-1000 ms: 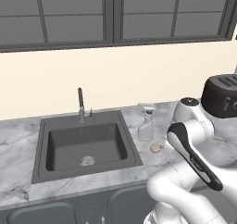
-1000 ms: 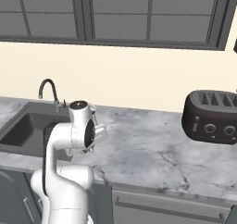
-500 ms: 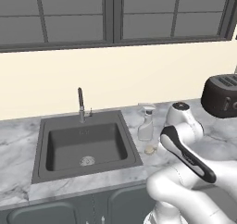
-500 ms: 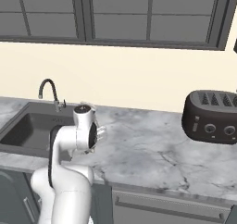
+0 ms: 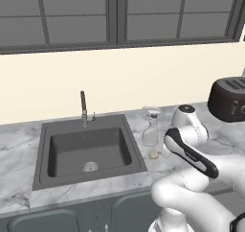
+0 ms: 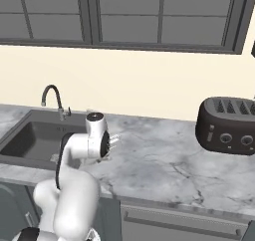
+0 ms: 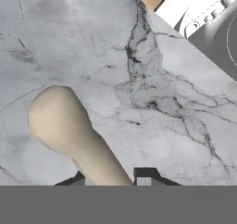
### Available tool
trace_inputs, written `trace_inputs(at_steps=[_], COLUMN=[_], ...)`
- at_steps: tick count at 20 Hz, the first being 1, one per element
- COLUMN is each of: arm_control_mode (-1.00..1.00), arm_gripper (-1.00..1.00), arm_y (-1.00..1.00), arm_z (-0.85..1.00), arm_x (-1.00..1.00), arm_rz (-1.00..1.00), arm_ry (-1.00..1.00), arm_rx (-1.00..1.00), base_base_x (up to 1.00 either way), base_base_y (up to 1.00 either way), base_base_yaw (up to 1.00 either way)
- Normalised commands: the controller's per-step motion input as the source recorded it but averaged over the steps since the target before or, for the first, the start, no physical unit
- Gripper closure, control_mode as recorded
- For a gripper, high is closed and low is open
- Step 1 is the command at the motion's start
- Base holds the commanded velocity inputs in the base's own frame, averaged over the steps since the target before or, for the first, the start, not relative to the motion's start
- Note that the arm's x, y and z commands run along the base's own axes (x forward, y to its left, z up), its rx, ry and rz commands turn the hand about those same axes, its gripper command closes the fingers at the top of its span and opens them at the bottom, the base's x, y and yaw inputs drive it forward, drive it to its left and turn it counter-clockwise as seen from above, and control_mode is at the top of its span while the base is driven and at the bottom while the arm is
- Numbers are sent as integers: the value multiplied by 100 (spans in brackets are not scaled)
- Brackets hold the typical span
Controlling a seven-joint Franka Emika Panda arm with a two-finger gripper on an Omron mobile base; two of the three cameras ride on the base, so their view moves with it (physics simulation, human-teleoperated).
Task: Locate and retrieve the spray and dish brush from the cabinet. Place them next to the sink.
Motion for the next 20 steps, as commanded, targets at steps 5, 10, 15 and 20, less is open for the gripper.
trace_inputs(at_steps=[5, 10, 15, 20], arm_control_mode=[-100, -100, -100, -100], arm_gripper=[100, 100, 100, 100], arm_y=[-4, 1, 12, 17], arm_z=[-37, -44, -58, -48], arm_x=[25, 11, 0, 0], arm_rz=[6, 5, 9, 11], arm_ry=[0, 0, 0, 0], arm_rx=[0, 0, -4, -2], base_base_x=[0, 0, 0, 0], base_base_y=[0, 0, 0, 0], base_base_yaw=[0, 0, 0, 0])
